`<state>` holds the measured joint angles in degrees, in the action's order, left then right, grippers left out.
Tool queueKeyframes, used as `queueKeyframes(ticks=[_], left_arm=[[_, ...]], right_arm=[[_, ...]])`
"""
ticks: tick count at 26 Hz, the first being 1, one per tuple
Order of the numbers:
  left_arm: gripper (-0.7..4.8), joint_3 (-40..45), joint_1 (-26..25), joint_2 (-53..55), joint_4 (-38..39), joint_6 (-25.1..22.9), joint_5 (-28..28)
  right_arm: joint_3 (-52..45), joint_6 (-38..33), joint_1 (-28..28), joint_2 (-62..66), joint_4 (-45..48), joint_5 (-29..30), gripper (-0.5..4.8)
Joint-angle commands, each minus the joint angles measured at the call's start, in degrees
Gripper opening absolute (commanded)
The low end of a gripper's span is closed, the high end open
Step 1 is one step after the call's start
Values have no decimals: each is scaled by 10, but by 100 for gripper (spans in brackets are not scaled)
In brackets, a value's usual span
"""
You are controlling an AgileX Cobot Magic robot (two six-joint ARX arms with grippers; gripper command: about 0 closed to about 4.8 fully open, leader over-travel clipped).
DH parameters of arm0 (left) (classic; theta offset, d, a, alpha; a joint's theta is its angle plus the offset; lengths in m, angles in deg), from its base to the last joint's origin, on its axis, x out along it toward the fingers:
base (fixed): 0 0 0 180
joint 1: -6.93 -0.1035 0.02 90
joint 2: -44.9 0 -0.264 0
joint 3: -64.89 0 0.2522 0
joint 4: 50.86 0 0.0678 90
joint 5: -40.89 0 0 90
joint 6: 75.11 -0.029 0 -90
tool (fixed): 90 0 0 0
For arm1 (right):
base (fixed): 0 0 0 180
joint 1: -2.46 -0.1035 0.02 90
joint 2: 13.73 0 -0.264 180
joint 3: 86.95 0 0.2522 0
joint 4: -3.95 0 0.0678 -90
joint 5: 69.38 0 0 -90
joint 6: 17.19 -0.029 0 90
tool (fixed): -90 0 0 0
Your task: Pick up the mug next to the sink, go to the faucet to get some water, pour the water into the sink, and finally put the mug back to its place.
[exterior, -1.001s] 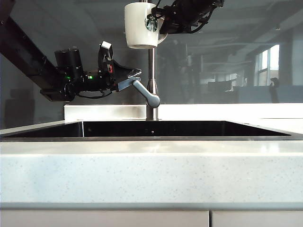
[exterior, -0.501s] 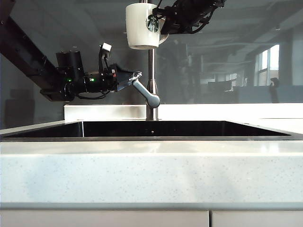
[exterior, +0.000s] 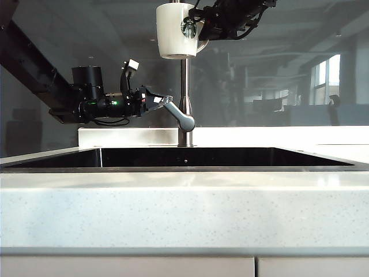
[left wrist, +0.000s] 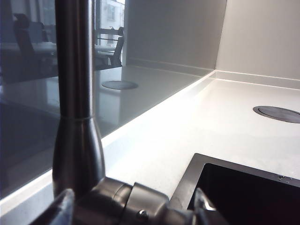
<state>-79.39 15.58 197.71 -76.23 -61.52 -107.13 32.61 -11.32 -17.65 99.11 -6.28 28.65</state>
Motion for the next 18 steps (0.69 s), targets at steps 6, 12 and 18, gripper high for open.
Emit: queueKeyframes(ticks=[6,12,18], left_arm=[[276,-2,0,-6,2,-78,115],[276,-2,-1,-6,3,-92,163],[276,-2,-1,-6,4,-93,207]], right_arm=[[9,-13,-2,-17,53,4,-5],[9,-13,-2,-17,45,4,-5],[9,-13,-2,-17,38,4,-5]])
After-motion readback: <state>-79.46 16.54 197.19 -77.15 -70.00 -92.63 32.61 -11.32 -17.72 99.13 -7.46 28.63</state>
